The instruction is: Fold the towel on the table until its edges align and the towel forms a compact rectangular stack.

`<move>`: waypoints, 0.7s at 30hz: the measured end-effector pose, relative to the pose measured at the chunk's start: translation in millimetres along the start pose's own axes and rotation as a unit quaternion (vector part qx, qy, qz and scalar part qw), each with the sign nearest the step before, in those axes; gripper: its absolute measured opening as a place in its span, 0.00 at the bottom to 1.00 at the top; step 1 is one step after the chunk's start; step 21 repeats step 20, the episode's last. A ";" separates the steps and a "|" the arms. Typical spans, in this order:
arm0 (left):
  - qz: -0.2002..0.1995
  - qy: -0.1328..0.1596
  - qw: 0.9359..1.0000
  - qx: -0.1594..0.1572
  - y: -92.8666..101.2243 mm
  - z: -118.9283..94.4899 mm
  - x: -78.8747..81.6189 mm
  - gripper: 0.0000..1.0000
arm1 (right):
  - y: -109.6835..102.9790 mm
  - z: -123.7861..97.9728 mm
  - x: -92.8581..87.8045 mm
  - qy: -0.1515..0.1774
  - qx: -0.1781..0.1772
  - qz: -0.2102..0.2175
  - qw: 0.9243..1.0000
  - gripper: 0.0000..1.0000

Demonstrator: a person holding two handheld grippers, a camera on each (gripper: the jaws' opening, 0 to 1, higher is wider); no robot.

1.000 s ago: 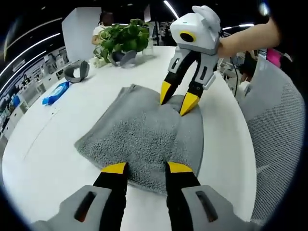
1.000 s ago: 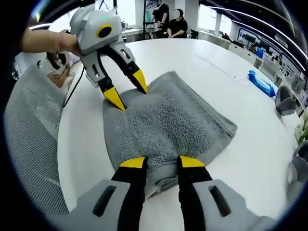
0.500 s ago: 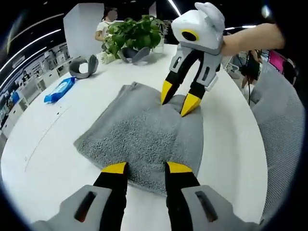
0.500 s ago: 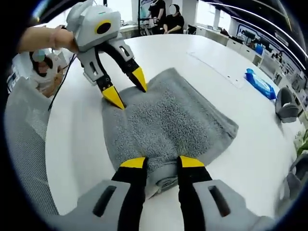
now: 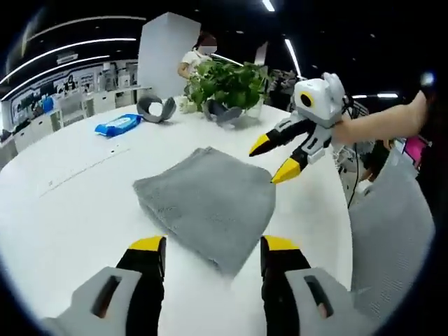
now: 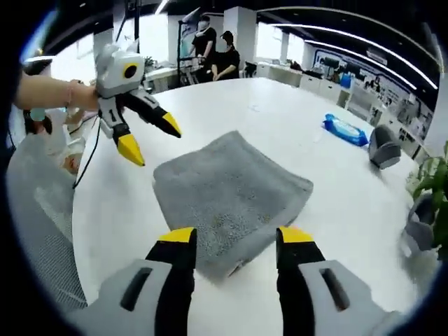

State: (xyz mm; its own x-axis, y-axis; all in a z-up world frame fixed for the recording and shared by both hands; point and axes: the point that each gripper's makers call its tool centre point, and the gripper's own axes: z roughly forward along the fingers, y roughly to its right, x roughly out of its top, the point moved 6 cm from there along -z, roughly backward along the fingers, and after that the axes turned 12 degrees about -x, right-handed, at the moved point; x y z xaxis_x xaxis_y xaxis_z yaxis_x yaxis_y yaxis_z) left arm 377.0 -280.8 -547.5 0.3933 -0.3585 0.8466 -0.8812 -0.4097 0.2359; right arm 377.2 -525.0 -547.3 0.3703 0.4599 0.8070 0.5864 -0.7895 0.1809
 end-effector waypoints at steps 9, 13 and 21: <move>0.024 0.161 0.981 0.103 77.6 -97.3 28.2 0.95 | -32.3 -89.8 4.3 0.080 -0.024 0.091 0.992 0.98; -0.001 0.220 0.966 0.136 105.3 -130.8 22.0 0.99 | -38.5 -128.5 -6.1 0.089 -0.041 0.105 0.990 0.99; 0.026 0.226 0.944 0.239 130.8 -158.1 -5.4 0.99 | -62.1 -179.1 -24.2 0.102 -0.081 0.111 0.985 0.99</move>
